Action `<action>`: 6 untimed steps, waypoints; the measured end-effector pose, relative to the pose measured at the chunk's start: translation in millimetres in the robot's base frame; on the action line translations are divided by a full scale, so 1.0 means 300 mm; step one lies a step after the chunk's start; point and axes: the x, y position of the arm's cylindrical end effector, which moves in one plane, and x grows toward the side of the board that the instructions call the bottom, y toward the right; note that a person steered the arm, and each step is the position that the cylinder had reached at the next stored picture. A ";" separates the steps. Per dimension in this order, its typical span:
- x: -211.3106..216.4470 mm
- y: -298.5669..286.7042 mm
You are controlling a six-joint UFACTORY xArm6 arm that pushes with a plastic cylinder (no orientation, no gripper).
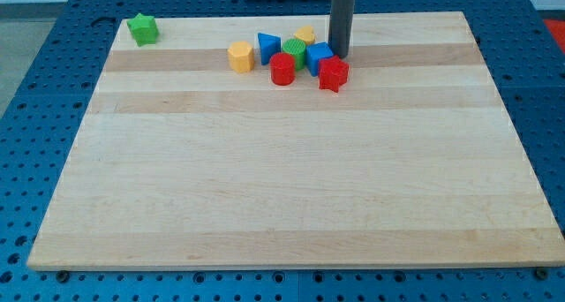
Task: Slide the yellow heart along with the green circle to the right of the red circle
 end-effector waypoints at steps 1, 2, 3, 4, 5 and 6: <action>-0.119 0.005; -0.176 -0.024; -0.124 -0.163; 0.050 -0.258; 0.118 -0.311; 0.118 -0.398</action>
